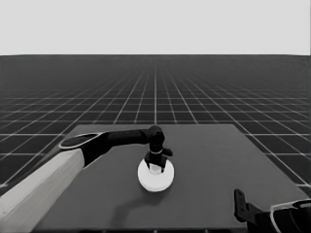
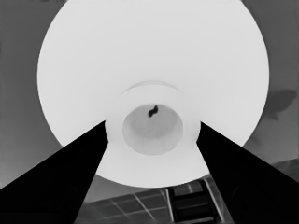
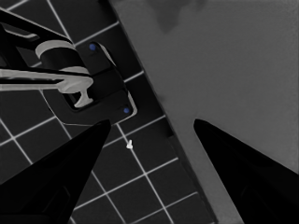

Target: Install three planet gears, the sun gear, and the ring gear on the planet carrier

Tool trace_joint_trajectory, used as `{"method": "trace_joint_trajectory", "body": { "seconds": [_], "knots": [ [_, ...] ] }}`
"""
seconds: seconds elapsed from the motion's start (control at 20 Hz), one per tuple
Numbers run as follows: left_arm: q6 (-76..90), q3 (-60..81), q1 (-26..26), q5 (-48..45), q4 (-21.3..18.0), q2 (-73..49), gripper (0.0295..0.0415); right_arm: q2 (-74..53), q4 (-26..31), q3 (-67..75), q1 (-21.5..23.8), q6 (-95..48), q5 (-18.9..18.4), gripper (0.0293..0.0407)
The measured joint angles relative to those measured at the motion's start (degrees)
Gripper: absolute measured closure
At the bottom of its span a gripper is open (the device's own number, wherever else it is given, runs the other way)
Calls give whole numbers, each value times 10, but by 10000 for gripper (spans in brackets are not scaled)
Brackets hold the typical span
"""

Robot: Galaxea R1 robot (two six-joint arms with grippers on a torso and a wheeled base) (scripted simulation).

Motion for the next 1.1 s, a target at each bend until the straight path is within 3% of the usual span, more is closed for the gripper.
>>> {"method": "trace_joint_trajectory", "body": {
  "seconds": [0.9, 0.95, 1.0, 1.1],
  "knots": [
    [90, 0, 0, 0, 0, 0, 362, 0, 0, 0, 0, 0, 0, 315],
    [93, 0, 1, 0, 0, 0, 337, 0, 0, 0, 0, 0, 0, 315],
    [95, 0, 1, 0, 0, 0, 329, 0, 0, 0, 0, 0, 0, 315],
    [96, 0, 2, 0, 0, -1, 326, 0, 0, 0, 0, 0, 0, 315]
  ]
}}
